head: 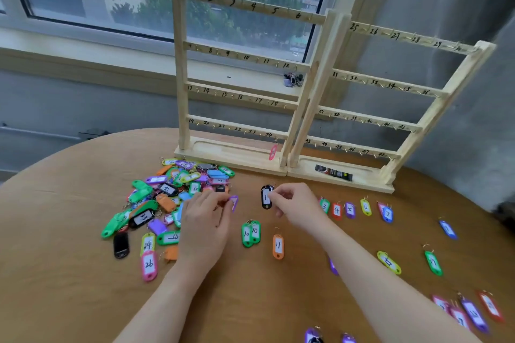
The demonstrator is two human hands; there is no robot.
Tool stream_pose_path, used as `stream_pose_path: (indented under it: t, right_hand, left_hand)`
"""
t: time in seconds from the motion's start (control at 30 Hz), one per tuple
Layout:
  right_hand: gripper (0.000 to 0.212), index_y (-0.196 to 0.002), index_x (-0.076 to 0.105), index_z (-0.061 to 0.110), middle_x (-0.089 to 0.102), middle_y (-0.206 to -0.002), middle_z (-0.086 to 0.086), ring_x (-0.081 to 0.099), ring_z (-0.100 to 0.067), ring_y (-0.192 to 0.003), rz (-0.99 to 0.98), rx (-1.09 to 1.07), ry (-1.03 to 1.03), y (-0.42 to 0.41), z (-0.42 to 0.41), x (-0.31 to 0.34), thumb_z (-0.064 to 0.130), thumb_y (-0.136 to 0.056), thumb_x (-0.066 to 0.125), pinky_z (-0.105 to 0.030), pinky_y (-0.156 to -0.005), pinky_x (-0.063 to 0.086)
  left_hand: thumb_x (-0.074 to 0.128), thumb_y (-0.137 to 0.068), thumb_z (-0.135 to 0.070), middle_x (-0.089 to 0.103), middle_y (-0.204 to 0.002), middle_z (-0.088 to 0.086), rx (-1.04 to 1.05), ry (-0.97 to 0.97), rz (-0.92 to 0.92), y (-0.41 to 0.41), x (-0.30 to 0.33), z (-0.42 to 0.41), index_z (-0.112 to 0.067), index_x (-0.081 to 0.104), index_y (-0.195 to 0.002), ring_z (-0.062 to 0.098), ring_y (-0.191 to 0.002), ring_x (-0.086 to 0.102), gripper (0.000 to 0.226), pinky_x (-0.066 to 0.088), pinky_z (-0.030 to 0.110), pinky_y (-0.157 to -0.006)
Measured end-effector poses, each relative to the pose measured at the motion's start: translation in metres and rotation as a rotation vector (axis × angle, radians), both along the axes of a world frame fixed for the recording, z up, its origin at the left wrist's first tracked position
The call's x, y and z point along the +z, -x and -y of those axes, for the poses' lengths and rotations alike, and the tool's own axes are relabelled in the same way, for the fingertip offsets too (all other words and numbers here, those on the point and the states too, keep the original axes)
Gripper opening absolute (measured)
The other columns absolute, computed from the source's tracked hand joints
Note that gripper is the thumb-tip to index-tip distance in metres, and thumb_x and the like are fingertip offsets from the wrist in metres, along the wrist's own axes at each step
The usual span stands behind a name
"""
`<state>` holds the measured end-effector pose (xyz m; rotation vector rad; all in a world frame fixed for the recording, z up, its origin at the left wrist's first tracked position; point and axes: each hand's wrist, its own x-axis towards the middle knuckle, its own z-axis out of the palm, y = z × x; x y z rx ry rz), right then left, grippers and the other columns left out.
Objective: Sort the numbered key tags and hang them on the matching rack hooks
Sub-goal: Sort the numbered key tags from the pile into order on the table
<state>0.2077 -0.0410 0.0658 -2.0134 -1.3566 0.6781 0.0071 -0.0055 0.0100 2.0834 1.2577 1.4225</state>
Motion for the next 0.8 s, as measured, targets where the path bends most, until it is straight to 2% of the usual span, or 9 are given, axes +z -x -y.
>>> stream_pose_path:
  t: [0.13,0.23,0.3,0.37,0.43,0.47,0.53,0.6,0.8]
  right_hand:
    - [0.021,-0.086,0.075,0.02,0.072,-0.082,0.003,0.065,-0.014,-0.078,0.178,-0.024,0.006,-0.005,-0.019,-0.009,0.032,-0.097,0.061,-0.032,-0.07,0.054]
    - [0.025,-0.089,0.074,0.022,0.072,-0.09,-0.001,0.065,-0.021,-0.088,0.36,-0.005,0.058,-0.005,-0.029,-0.012,0.035,-0.098,0.055,-0.041,-0.076,0.057]
    - [0.026,-0.089,0.074,0.022,0.071,-0.089,-0.001,0.065,-0.023,-0.088,0.394,-0.009,0.068,-0.007,-0.035,-0.013,0.034,-0.097,0.053,-0.041,-0.077,0.058]
    - [0.025,-0.089,0.073,0.02,0.071,-0.088,0.0,0.065,-0.022,-0.086,0.427,-0.012,0.075,-0.009,-0.039,-0.013,0.032,-0.098,0.052,-0.04,-0.076,0.058]
    - [0.026,-0.091,0.072,0.02,0.07,-0.087,0.0,0.064,-0.021,-0.083,0.489,-0.003,0.083,-0.01,-0.042,-0.014,0.033,-0.099,0.052,-0.036,-0.072,0.056]
    - [0.026,-0.091,0.071,0.019,0.07,-0.086,0.001,0.063,-0.019,-0.081,0.526,-0.001,0.086,-0.01,-0.043,-0.015,0.034,-0.1,0.051,-0.033,-0.068,0.053]
    - [0.028,-0.09,0.07,0.018,0.068,-0.083,0.001,0.061,-0.018,-0.078,0.598,0.001,0.084,-0.01,-0.044,-0.017,0.035,-0.1,0.051,-0.029,-0.061,0.047]
    - [0.03,-0.087,0.07,0.018,0.067,-0.081,0.0,0.063,-0.021,-0.078,0.647,-0.005,0.081,-0.01,-0.044,-0.017,0.036,-0.1,0.05,-0.031,-0.064,0.051]
    - [0.029,-0.077,0.066,0.019,0.065,-0.077,0.002,0.061,-0.02,-0.075,0.594,-0.05,0.012,-0.021,-0.017,-0.007,0.037,-0.097,0.055,-0.03,-0.061,0.044]
  left_hand:
    - [0.075,-0.088,-0.008,0.061,-0.083,-0.016,0.005,0.058,0.093,0.001,-0.002,-0.013,-0.016,0.071,-0.093,0.007,-0.079,0.053,0.011,0.05,0.046,-0.077]
    - [0.076,-0.088,-0.01,0.06,-0.081,-0.024,-0.043,0.099,0.096,-0.001,0.002,-0.012,-0.02,0.071,-0.09,-0.002,-0.084,0.055,0.01,0.051,0.05,-0.086]
    - [0.076,-0.088,-0.014,0.062,-0.08,-0.023,-0.052,0.135,0.12,-0.001,0.003,-0.013,-0.029,0.069,-0.088,-0.001,-0.085,0.058,0.017,0.051,0.047,-0.087]
    - [0.075,-0.09,-0.017,0.065,-0.079,-0.02,-0.07,0.205,0.159,-0.001,0.003,-0.016,-0.042,0.063,-0.085,0.005,-0.082,0.061,0.028,0.051,0.032,-0.08]
    - [0.073,-0.091,-0.018,0.068,-0.076,-0.018,-0.099,0.247,0.171,-0.001,0.003,-0.018,-0.042,0.064,-0.082,0.004,-0.08,0.063,0.027,0.045,0.014,-0.072]
    - [0.072,-0.092,-0.019,0.068,-0.075,-0.018,-0.107,0.247,0.162,-0.001,0.003,-0.018,-0.037,0.067,-0.081,0.003,-0.08,0.063,0.022,0.042,0.011,-0.068]
    - [0.069,-0.094,-0.019,0.069,-0.074,-0.016,-0.104,0.246,0.152,-0.001,0.002,-0.019,-0.028,0.071,-0.08,0.004,-0.079,0.063,0.017,0.04,0.01,-0.065]
    - [0.068,-0.095,-0.02,0.07,-0.073,-0.016,-0.099,0.253,0.15,-0.001,0.0,-0.021,-0.027,0.072,-0.079,0.004,-0.078,0.062,0.019,0.039,0.01,-0.065]
    - [0.067,-0.096,-0.019,0.07,-0.074,-0.01,-0.095,0.211,0.117,0.0,-0.001,-0.019,-0.019,0.075,-0.084,-0.005,-0.073,0.06,0.014,0.038,0.007,-0.066]
